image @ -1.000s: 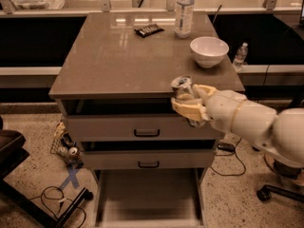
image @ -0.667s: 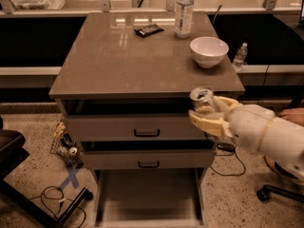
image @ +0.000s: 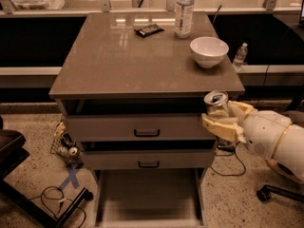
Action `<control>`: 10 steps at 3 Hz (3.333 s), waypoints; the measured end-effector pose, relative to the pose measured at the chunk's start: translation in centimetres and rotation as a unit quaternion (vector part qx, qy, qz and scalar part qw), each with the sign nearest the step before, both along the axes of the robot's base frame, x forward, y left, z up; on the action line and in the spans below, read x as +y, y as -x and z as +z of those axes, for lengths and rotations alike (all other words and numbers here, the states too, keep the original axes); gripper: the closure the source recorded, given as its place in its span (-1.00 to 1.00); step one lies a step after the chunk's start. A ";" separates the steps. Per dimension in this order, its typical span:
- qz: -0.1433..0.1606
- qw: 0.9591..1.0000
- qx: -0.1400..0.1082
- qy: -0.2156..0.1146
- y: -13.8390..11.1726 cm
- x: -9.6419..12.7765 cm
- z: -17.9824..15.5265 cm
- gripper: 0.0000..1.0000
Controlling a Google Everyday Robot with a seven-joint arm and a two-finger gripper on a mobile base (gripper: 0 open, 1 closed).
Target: Place redbull can into bottom drawer
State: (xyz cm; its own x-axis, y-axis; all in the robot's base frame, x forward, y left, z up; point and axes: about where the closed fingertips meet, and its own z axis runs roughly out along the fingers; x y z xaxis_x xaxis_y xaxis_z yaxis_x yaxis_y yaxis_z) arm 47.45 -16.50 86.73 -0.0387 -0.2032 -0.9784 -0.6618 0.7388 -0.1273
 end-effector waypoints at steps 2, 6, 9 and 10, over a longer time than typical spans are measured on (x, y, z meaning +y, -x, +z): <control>0.035 0.998 -0.012 -0.044 0.4 1.5 -6.6 1.00; 0.114 0.991 0.001 -0.067 3.5 1.4 -33.1 1.00; 0.150 0.983 0.025 -0.107 -0.6 7.6 -41.0 1.00; 0.185 0.971 0.053 -0.140 -3.2 12.8 -48.0 1.00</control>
Offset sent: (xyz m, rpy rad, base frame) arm -0.0127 0.0026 -0.1796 0.3008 -0.0590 0.1466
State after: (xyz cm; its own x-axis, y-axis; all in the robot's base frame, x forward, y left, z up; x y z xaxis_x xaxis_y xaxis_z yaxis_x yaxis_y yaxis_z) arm 50.67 -3.71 38.71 -0.1167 0.0519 -0.9918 -0.8874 0.4430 0.1276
